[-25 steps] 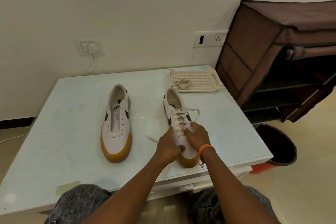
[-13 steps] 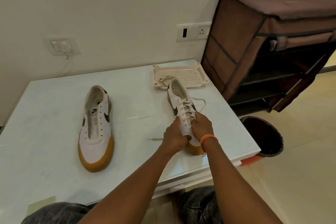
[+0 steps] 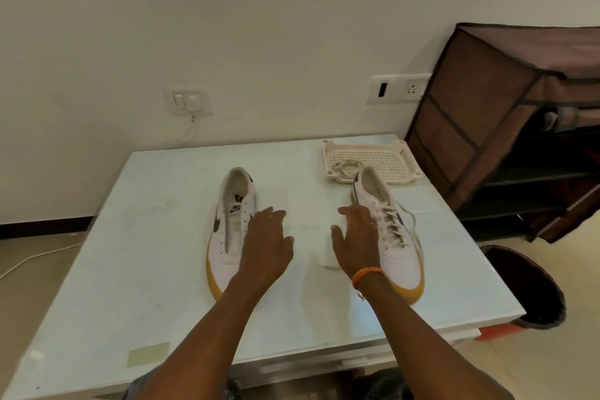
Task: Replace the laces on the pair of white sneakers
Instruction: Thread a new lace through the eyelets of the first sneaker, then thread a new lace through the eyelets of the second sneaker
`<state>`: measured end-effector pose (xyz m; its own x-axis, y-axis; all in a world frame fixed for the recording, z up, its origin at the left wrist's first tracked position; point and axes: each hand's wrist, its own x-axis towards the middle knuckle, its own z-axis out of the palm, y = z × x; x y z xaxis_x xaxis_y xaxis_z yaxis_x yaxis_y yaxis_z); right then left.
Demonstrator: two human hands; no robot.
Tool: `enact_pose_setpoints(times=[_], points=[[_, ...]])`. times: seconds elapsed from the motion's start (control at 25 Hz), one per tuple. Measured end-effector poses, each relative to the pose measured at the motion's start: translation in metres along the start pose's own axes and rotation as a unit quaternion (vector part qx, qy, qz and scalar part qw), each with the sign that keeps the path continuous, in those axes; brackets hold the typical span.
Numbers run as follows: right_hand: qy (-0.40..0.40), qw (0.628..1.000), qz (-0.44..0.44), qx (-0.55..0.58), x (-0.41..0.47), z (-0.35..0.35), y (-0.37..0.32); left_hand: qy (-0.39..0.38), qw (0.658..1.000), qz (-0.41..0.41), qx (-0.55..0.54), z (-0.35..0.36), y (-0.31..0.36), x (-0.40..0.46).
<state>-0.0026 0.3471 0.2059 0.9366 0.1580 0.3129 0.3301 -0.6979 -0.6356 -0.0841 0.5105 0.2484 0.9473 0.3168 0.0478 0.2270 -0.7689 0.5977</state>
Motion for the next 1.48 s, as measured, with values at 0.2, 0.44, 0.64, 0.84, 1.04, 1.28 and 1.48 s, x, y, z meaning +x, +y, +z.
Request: enact_pose_setpoints(times=[0.2, 0.44, 0.64, 0.84, 1.04, 1.28, 1.48], points=[[-0.069, 0.996, 0.051, 0.005, 0.081, 0.041, -0.026, -0.013, 0.976, -0.125, 0.179, -0.006, -0.030, 0.035], [-0.148, 0.907, 0.032, -0.394, 0.185, 0.075, 0.002, -0.009, 0.963, -0.119, 0.240, 0.016, -0.043, 0.052], [-0.167, 0.949, 0.146, -0.222, 0.218, 0.092, 0.035, 0.001, 0.969, -0.113, 0.219, 0.020, -0.054, 0.061], [-0.157, 0.940, 0.169, -0.251, 0.225, 0.084, 0.047, 0.022, 0.976, -0.121, 0.178, 0.011, -0.055, 0.061], [-0.115, 0.947, 0.113, -0.277, 0.222, 0.086, 0.056, -0.015, 0.966, -0.234, 0.113, 0.000, -0.064, 0.066], [-0.007, 0.993, 0.115, 0.011, 0.203, 0.047, 0.019, -0.073, 0.945, -0.308, 0.086, -0.010, -0.075, 0.063], [-0.080, 0.941, 0.174, 0.278, 0.081, 0.010, -0.020, -0.074, 0.949, -0.302, 0.051, -0.015, -0.057, 0.042]])
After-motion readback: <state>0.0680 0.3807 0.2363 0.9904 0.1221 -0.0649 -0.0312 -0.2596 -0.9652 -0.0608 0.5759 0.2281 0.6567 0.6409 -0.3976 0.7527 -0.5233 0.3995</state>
